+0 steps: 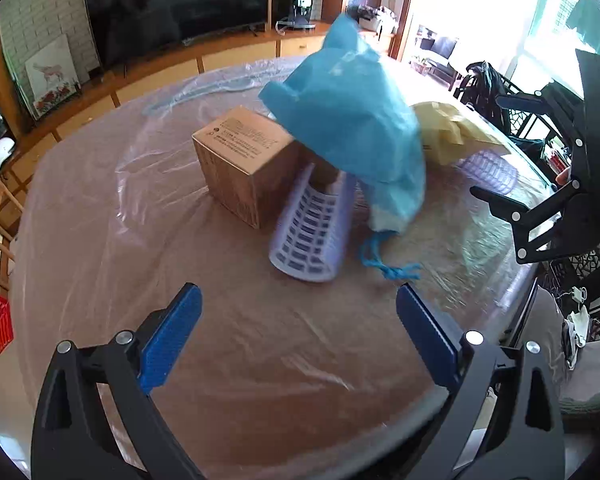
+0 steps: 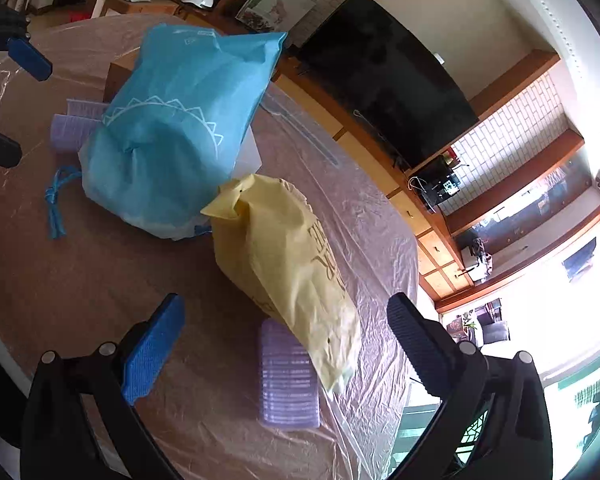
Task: Collect trash
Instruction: 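Grasp the lavender hair roller with the left tool while the right tool grasps the yellow paper bag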
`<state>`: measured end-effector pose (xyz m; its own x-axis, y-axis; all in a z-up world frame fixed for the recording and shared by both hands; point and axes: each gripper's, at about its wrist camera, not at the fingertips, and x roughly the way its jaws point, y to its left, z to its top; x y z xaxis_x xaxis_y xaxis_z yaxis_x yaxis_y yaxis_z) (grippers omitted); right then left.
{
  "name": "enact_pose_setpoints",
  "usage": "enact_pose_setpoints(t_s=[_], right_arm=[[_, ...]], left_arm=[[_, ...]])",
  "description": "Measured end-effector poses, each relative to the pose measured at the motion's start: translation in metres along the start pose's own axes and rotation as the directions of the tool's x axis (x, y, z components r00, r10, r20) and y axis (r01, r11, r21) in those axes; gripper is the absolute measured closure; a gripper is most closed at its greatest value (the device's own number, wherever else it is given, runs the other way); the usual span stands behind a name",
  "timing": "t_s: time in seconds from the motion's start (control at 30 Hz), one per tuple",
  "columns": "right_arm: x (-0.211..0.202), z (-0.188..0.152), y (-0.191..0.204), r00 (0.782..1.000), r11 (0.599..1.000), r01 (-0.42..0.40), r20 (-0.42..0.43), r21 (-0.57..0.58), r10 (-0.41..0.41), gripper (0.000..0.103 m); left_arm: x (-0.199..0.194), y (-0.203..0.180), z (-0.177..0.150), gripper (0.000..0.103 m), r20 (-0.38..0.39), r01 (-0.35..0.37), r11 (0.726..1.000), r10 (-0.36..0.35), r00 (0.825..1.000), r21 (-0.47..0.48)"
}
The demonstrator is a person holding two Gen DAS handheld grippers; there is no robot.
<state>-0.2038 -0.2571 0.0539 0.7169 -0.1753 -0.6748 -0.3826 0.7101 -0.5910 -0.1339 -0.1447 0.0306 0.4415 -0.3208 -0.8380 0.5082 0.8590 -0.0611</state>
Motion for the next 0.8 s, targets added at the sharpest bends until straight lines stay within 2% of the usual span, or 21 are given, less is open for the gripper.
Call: enact_pose_setpoints(t_s=[0.13,0.37,0.47,0.53,0.6,0.67,0.8], right_arm=[[0.018,0.009,-0.005,0.999,0.999,-0.039,-0.005,-0.02,0.039,0.004],[0.05,0.034,-0.015,0.998,0.997,-0.067,-0.009,-0.024,0.067,0.005],[0.055,0.035,-0.018,0.998,0.997,-0.068,-0.013,-0.034,0.067,0.006],[0.061,0.038,-0.018,0.996,0.996,-0.083,-0.018,-0.044,0.082,0.013],[0.067,0.038,-0.016,0.992,0.992,-0.121,-0.04,-0.034,0.12,0.029],[0.07,0.038,-0.019,0.986,0.987,-0.159,-0.048,0.007,0.159,0.037],[0.066,0.038,-0.036,0.975,0.971,-0.216,-0.023,0.103,0.219,0.045]], left_arm=[[0.014,0.009,0.009,0.007,-0.02,0.052,0.999,-0.052,0.998,-0.016],[0.031,0.0,0.017,0.042,-0.06,0.091,0.995,-0.089,0.994,0.03],[0.032,-0.002,0.02,0.049,-0.061,0.099,0.994,-0.096,0.994,0.05],[0.035,0.0,0.023,0.056,-0.061,0.103,0.993,-0.1,0.993,0.058],[0.037,0.001,0.026,0.057,-0.06,0.109,0.992,-0.106,0.993,0.065],[0.036,0.0,0.025,0.058,-0.053,0.11,0.991,-0.107,0.993,0.071],[0.029,0.0,0.021,0.059,-0.033,0.116,0.991,-0.114,0.993,0.069]])
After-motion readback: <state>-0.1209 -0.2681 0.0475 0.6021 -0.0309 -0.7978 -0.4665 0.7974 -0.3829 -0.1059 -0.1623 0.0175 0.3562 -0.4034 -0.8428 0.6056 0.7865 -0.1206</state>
